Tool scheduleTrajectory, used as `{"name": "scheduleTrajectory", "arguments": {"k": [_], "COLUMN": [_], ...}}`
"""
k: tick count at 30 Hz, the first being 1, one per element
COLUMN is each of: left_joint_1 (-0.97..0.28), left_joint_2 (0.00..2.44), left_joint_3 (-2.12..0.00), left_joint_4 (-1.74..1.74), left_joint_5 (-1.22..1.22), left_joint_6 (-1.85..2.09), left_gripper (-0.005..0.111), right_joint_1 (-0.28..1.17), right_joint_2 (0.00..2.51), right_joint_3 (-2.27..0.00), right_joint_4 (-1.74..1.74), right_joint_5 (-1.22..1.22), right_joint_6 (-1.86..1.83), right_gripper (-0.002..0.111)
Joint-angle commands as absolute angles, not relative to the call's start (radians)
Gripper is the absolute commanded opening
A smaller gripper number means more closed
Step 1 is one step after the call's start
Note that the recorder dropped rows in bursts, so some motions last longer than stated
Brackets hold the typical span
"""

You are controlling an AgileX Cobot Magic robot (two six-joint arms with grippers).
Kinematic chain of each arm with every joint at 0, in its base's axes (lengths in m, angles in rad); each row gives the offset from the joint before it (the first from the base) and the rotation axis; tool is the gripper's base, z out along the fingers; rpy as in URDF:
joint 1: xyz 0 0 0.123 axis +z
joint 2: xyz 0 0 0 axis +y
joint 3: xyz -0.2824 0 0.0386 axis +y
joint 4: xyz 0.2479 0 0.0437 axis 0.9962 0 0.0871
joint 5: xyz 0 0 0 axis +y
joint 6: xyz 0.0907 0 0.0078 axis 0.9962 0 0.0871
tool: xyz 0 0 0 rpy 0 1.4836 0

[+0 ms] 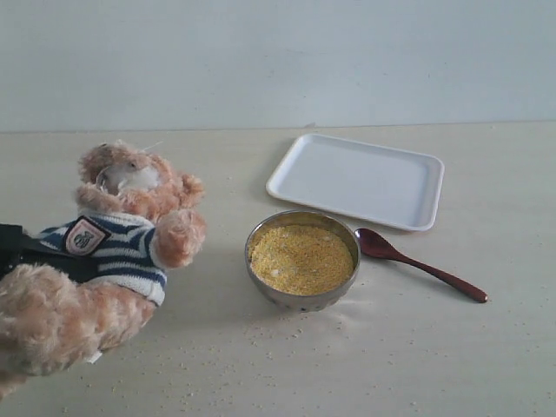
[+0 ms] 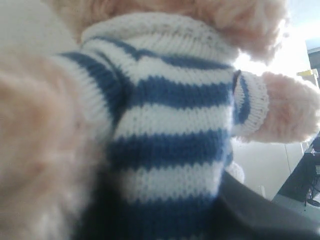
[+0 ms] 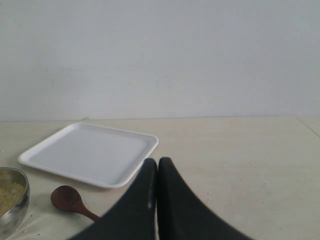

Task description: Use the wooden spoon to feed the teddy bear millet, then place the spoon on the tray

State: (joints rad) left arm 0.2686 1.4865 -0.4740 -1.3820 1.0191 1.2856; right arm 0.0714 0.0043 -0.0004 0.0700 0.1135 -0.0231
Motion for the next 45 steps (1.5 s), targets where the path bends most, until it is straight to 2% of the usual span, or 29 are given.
{"name": "scheduleTrajectory", "arguments": {"k": [1,26,45], "left_joint_1": [0.302,0.309,0.309], "left_joint_2": [1.461,1.461,1.461], "left_joint_3": [-0.410,-0.359,-0.354], "left_joint_4": [-1.392,-1.353,-1.355], "left_joint_5": [1.032,1.021,0.910], "left_joint_6": [1.297,1.293,1.293], "left_gripper": [0.005,0.005,0.005], "right_joint_1": [0.070,0.070,0.070], "right_joint_2": [0.000,0.000,0.000], "right_joint_3": [0.000,0.000,0.000], "right_joint_4": [0.073,0.073,0.073], "right_joint_5": [0.103,0.103,0.103], "right_joint_6": [-0.024,-0.024,-0.024], "right_gripper": [0.000,0.000,0.000]}}
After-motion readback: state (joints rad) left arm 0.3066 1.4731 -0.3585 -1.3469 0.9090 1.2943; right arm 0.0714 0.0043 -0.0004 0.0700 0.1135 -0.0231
